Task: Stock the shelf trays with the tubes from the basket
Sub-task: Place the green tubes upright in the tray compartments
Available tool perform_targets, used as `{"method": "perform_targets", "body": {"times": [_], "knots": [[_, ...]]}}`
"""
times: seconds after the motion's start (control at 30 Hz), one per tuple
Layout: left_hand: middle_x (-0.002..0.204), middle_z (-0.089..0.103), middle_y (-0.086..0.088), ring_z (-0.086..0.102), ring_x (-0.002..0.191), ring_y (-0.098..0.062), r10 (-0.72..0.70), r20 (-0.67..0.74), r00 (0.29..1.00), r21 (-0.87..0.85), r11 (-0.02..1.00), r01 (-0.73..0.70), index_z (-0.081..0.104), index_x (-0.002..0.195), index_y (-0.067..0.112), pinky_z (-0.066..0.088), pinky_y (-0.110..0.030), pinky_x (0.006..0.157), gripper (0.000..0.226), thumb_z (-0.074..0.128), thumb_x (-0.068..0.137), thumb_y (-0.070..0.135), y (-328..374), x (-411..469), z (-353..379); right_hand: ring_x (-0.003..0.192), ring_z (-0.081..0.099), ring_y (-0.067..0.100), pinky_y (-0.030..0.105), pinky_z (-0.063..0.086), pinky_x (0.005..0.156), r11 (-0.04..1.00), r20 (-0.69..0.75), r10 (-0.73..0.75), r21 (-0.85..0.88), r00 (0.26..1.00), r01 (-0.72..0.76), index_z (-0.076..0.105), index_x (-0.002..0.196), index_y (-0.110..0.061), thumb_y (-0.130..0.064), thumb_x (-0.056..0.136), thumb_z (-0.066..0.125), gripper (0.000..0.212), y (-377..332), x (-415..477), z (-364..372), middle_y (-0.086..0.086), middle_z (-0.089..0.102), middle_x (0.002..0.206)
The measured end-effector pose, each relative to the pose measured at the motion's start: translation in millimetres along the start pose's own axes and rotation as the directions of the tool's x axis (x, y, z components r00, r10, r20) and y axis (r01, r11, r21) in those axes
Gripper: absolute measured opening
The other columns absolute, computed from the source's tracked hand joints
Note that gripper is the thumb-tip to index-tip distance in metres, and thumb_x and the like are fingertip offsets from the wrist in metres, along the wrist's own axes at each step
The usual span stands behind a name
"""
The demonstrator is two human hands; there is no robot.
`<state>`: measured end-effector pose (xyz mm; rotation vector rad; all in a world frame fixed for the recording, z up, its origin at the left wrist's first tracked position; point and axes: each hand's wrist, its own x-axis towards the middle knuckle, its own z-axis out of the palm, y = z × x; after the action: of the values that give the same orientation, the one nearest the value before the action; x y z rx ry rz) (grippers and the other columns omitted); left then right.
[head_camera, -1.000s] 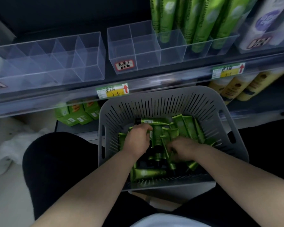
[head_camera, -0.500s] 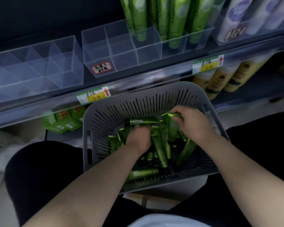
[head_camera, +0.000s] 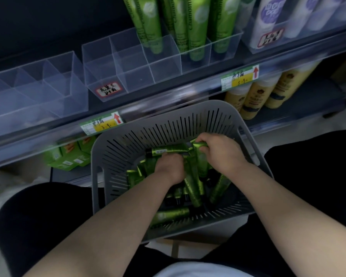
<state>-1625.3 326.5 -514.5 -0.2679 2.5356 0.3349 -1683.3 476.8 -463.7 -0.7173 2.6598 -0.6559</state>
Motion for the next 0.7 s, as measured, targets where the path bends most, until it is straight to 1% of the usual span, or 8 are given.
{"method": "perform_targets", "body": {"times": [0.07,0.13,0.27,0.4,0.5,0.57,0.63,0.7], "knots": [[0.102,0.062,-0.007,0.057,0.098,-0.024,-0.027,0.043,0.999,-0.114,0.993,0.032,0.066,0.100,0.015,0.053,-0.034,0.081,0.020,0.056,0.085,0.024,-4.4,-0.7,-3.0,0.101,0.058,0.021,0.032,0.048,0.075,1.000,0.004,0.004,-0.007,1.000,-0.004,0.061,0.111,-0.026,-0.021,0.093,0.055,0.020,-0.9,-1.1,-0.3,0.000,0.064,0.111],[0.103,0.066,-0.002,0.061,0.094,-0.021,-0.024,0.014,1.000,-0.172,0.985,0.026,0.068,0.103,0.018,0.053,-0.029,0.077,0.022,0.057,0.086,0.026,-8.1,-4.1,-4.8,0.101,0.058,0.021,0.033,0.050,0.077,1.000,0.011,0.003,-0.015,1.000,-0.003,0.061,0.111,-0.027,-0.021,0.093,0.055,0.020,-3.1,-3.3,-1.0,-0.001,0.064,0.110],[0.105,0.064,-0.002,0.059,0.097,-0.019,0.102,-0.070,0.992,-0.304,0.945,-0.119,0.064,0.106,0.016,0.042,-0.022,0.072,0.018,0.051,0.095,0.021,-10.4,-22.0,-6.2,0.099,0.059,0.021,0.036,0.051,0.076,0.999,-0.013,-0.043,-0.016,0.999,0.042,0.063,0.107,-0.028,-0.022,0.092,0.055,0.017,-10.2,-7.8,-9.1,-0.002,0.065,0.106],[0.093,0.066,-0.003,0.062,0.082,-0.019,0.157,-0.325,0.932,-0.320,0.910,-0.265,0.056,0.101,0.020,0.051,-0.031,0.069,0.009,0.048,0.098,0.022,-17.3,-44.0,-33.2,0.105,0.057,0.019,0.035,0.050,0.079,0.995,-0.105,-0.097,-0.043,0.990,0.093,0.062,0.110,-0.027,-0.023,0.093,0.056,0.020,-24.5,-8.1,-30.2,-0.004,0.065,0.109],[0.086,0.064,0.001,0.062,0.076,-0.017,0.100,-0.541,0.835,-0.340,0.882,-0.326,0.057,0.098,0.019,0.052,-0.034,0.069,0.009,0.049,0.098,0.021,-21.9,-56.1,-77.7,0.107,0.057,0.018,0.029,0.046,0.077,0.986,-0.158,-0.156,-0.085,0.975,0.144,0.062,0.113,-0.027,-0.023,0.092,0.058,0.022,-40.4,-4.5,-52.8,-0.005,0.065,0.112],[0.086,0.063,0.004,0.061,0.077,-0.015,0.067,-0.685,0.725,-0.317,0.869,-0.380,0.060,0.100,0.016,0.049,-0.031,0.068,0.010,0.051,0.097,0.018,-23.7,-65.8,-107.4,0.106,0.057,0.019,0.026,0.042,0.074,0.980,-0.192,-0.189,-0.101,0.963,0.172,0.062,0.114,-0.026,-0.022,0.092,0.058,0.023,-53.8,-1.9,-71.5,-0.004,0.065,0.113],[0.087,0.065,0.003,0.061,0.079,-0.015,0.056,-0.790,0.610,-0.274,0.858,-0.434,0.063,0.102,0.013,0.048,-0.030,0.069,0.012,0.053,0.096,0.016,-26.5,-75.5,-134.6,0.104,0.058,0.022,0.031,0.048,0.075,0.977,-0.245,-0.210,-0.082,0.947,0.196,0.061,0.115,-0.026,-0.022,0.093,0.057,0.023,-68.9,0.4,-91.9,-0.002,0.064,0.113],[0.085,0.066,0.003,0.063,0.079,-0.016,0.048,-0.838,0.544,-0.272,0.827,-0.492,0.065,0.100,0.013,0.052,-0.033,0.072,0.011,0.055,0.095,0.015,-30.5,-82.8,-160.6,0.102,0.059,0.025,0.036,0.051,0.076,0.973,-0.307,-0.230,-0.065,0.923,0.221,0.062,0.113,-0.025,-0.020,0.092,0.057,0.022,-82.8,5.6,-111.1,0.000,0.065,0.112]]}}
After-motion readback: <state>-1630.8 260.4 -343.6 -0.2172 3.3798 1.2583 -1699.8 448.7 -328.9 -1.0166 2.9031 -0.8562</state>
